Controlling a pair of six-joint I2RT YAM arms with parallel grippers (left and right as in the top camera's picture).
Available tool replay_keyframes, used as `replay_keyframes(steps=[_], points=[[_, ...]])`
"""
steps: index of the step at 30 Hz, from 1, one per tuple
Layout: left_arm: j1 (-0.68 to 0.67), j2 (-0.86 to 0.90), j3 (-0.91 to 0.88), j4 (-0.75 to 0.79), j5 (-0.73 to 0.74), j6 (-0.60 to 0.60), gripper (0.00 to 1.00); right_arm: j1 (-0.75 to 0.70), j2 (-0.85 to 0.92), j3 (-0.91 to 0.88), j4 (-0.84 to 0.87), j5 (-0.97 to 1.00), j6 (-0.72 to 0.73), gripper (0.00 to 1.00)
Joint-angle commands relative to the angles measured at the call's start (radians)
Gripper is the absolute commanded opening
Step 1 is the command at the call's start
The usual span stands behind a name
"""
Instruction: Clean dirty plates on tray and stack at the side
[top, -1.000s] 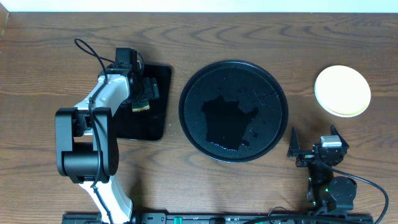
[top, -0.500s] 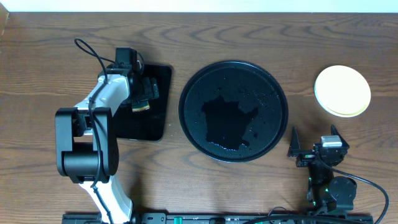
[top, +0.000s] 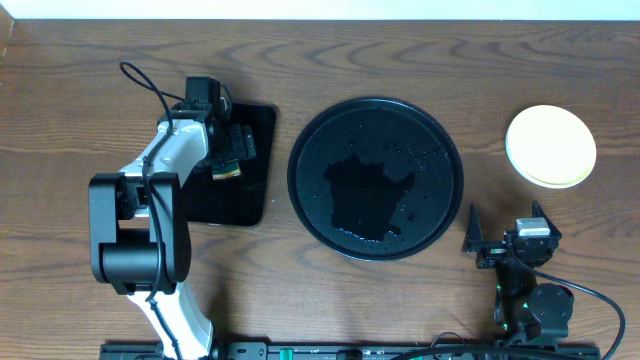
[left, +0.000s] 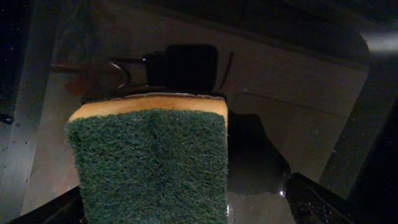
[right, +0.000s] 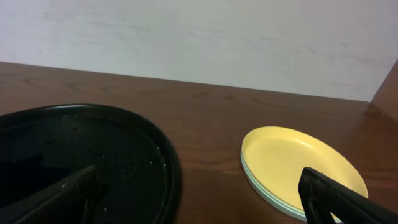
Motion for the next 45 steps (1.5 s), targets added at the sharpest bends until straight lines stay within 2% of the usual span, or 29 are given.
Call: replay_keyframes(steps=[1, 6, 10, 23, 30, 34, 40, 45], points=[[0.004, 0.023, -0.008, -0.006, -0.005, 0.006, 0.88, 0.009, -0.005, -0.002, -0.005, 0.014, 0.013, 0.99], [0.004, 0.012, -0.008, -0.006, -0.005, 0.006, 0.88, 0.009, -0.005, -0.002, -0.005, 0.014, 0.013, 0.99], [0.002, -0.102, -0.008, -0.006, -0.005, 0.006, 0.88, 0.009, -0.005, -0.002, -0.005, 0.014, 0.013, 0.99], [0.002, -0.905, -0.008, -0.006, -0.005, 0.006, 0.88, 0.009, -0.005, -0.002, -0.005, 0.014, 0.013, 0.99], [0.002, -1.174, -0.008, -0.014, -0.005, 0.006, 0.88, 0.009, -0.005, -0.002, -0.005, 0.014, 0.013, 0.99], [0.002, -1.287, -0.022, -0.101, -0.005, 0.006, 0.88, 0.009, -0.005, -0.002, -0.005, 0.014, 0.013, 0.99], [0.002, -1.465, -0.175, -0.197, -0.005, 0.006, 0.88, 0.009, -0.005, -0.002, -0.005, 0.014, 0.013, 0.99], [0.002, -1.608, -0.387, -0.166, -0.009, 0.006, 0.88, 0.009, -0.005, -0.002, -0.005, 0.014, 0.013, 0.99]])
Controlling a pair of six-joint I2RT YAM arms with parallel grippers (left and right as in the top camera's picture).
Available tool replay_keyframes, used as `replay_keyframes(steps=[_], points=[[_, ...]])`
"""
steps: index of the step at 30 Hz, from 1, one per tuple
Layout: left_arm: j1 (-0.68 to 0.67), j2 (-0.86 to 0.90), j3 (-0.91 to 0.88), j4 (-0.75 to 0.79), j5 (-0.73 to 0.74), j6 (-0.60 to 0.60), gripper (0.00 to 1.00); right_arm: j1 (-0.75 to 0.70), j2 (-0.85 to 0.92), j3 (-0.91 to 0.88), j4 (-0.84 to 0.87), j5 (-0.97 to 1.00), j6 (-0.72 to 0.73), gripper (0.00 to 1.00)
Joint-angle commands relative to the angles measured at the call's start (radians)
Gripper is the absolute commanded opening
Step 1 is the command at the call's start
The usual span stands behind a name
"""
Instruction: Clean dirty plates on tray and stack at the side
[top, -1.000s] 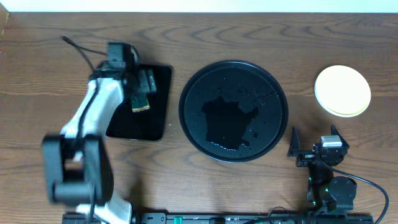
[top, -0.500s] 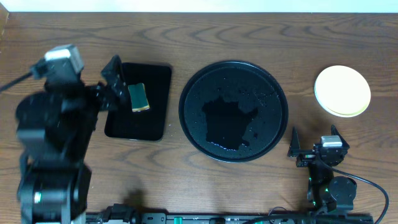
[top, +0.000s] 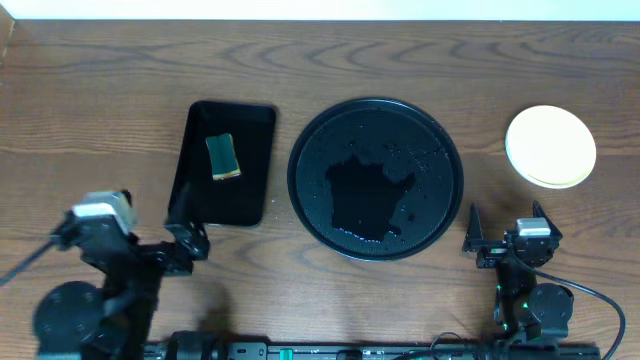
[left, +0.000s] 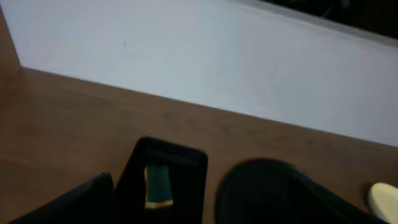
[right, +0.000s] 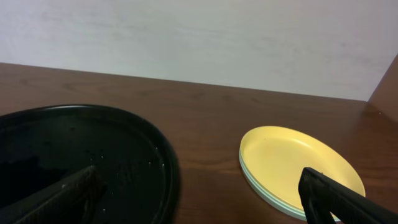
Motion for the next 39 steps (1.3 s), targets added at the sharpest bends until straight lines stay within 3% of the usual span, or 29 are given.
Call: replay_keyframes(steps=[1, 4, 10, 15, 31, 36, 39], points=[[0.002, -0.093, -0.141, 0.042, -0.010, 0.006, 0.88, 0.009, -0.005, -0.002, -0.005, 0.010, 0.013, 0.99], [0.002, -0.178, -0.277, 0.207, -0.008, -0.002, 0.88, 0.009, -0.005, -0.002, -0.005, 0.010, 0.013, 0.99], [0.002, -0.323, -0.545, 0.711, 0.029, -0.022, 0.88, 0.009, -0.005, -0.002, -0.005, 0.009, 0.013, 0.99], [0.002, -0.410, -0.737, 0.967, 0.029, -0.022, 0.88, 0.009, -0.005, -0.002, -0.005, 0.010, 0.013, 0.99], [-0.006, -0.432, -0.969, 0.929, 0.028, -0.041, 0.88, 0.009, -0.005, -0.002, -0.005, 0.010, 0.013, 0.99], [-0.006, -0.432, -0.969, 0.765, 0.024, -0.032, 0.88, 0.009, -0.005, -0.002, -0.005, 0.009, 0.013, 0.99], [-0.006, -0.432, -0.969, 0.633, 0.024, 0.044, 0.89, 0.009, -0.005, -0.002, -0.005, 0.009, 0.013, 0.99]])
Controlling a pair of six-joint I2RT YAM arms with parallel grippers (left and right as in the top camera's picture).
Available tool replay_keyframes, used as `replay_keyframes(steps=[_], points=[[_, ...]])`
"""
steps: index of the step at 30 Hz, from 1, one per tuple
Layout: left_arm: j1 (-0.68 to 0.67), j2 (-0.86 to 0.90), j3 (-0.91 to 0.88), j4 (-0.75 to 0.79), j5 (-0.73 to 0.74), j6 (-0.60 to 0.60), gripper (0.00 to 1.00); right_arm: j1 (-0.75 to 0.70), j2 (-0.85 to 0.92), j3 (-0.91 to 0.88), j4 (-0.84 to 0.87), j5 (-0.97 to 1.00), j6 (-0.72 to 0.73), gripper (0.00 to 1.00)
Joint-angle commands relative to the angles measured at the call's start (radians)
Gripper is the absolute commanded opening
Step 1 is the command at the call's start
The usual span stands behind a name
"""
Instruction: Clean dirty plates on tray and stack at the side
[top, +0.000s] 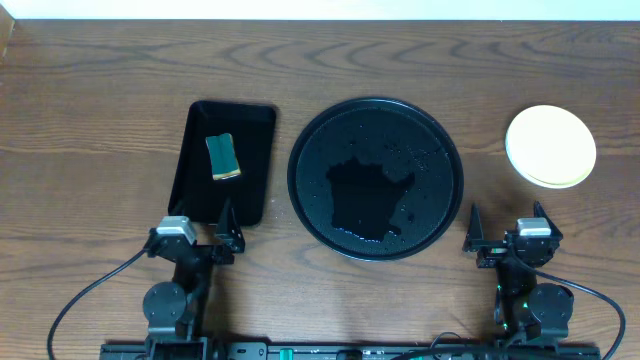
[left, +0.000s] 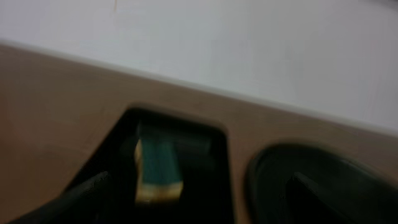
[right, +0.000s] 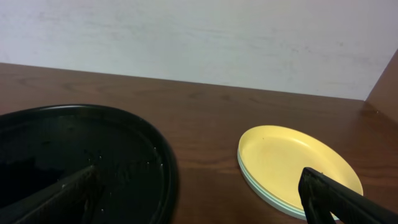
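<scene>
A stack of clean yellow plates sits on the wood at the right, also seen in the right wrist view. The round black tray in the middle holds only a film of water and no plates. My left gripper is folded back at the front edge, open and empty, with blurred fingertips wide apart. My right gripper rests at the front right, open and empty, between the round tray and the plates.
A rectangular black tray at the left holds a green and yellow sponge, just ahead of the left gripper; the sponge shows in the left wrist view too. A white wall runs behind the table.
The left arm has moved from the front left corner to a folded rest just in front of the rectangular tray. The sponge, the plates and the right arm are unchanged.
At first my left gripper was down over the rectangular tray with the sponge between its fingers. Then the sponge lay loose in that tray and the arm was back at the front left. Now it is folded at the front edge, open.
</scene>
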Motion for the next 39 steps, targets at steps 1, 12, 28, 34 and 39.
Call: replay_keyframes(steps=[1, 12, 28, 34, 39], points=[[-0.005, -0.008, -0.003, -0.103, 0.008, 0.101, 0.88, 0.009, -0.005, -0.002, -0.004, 0.003, 0.013, 0.99], [-0.006, -0.008, -0.003, -0.101, 0.009, 0.193, 0.88, 0.009, -0.005, -0.002, -0.004, 0.003, 0.013, 0.99], [-0.006, -0.006, -0.003, -0.101, 0.009, 0.193, 0.88, 0.009, -0.005, -0.002, -0.004, 0.003, 0.013, 0.99], [-0.006, -0.006, -0.003, -0.101, 0.009, 0.193, 0.88, 0.009, -0.005, -0.002, -0.004, 0.003, 0.013, 0.99], [-0.006, -0.006, -0.003, -0.101, 0.009, 0.193, 0.88, 0.009, -0.005, -0.002, -0.004, 0.003, 0.013, 0.99]])
